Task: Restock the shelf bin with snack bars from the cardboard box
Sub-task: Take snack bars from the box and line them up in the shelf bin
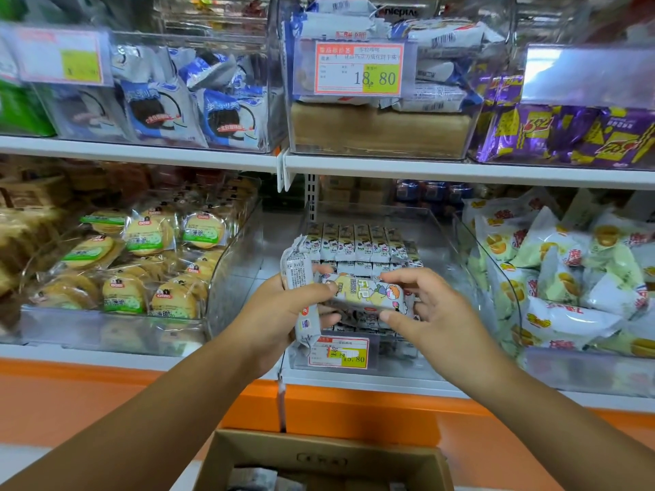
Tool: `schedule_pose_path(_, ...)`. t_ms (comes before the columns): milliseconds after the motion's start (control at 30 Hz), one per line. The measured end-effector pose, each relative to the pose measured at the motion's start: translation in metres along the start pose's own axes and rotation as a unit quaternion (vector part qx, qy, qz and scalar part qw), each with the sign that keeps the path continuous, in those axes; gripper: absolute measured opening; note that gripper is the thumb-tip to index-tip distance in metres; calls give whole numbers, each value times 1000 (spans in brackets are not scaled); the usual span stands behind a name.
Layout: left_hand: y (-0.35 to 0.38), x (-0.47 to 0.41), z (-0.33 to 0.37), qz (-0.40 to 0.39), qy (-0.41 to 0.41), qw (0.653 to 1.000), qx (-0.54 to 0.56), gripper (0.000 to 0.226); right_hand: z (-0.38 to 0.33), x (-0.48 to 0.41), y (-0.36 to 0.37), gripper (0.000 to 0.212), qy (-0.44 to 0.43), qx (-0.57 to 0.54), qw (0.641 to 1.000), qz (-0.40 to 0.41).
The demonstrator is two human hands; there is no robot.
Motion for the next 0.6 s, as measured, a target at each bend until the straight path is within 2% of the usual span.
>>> schedule_pose_path(100, -1, -1, -2, 2, -11, 1000, 5, 17, 4, -1, -1, 42, 11, -42, 999, 5)
schedule_pose_path(233, 2, -1, -5, -26, -30, 998, -39, 12, -2, -1, -8, 43, -16, -14, 1000, 15)
schedule_pose_path(433, 10, 0, -5, -45, -49, 990, -123, 18, -5, -1, -6, 51, 6, -52, 998, 40)
schedule_pose_path(533, 11, 0, -8, -18, -42, 994, -103, 22, -11, 4, 0, 47, -4, -61, 995, 74)
schedule_pose_path(600, 14, -1, -10, -8, -33, 997, -73, 22, -12, 7, 10, 45, 0, -75, 996, 42)
Point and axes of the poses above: each hand's wrist, its own x-axis away from the middle knuckle, its own y-axis out of the palm, z = x × y, the point moved 7 cm from there along -x, towards the middle knuckle, and after that the axes turned 11 degrees about -z, right-handed, at the moved point
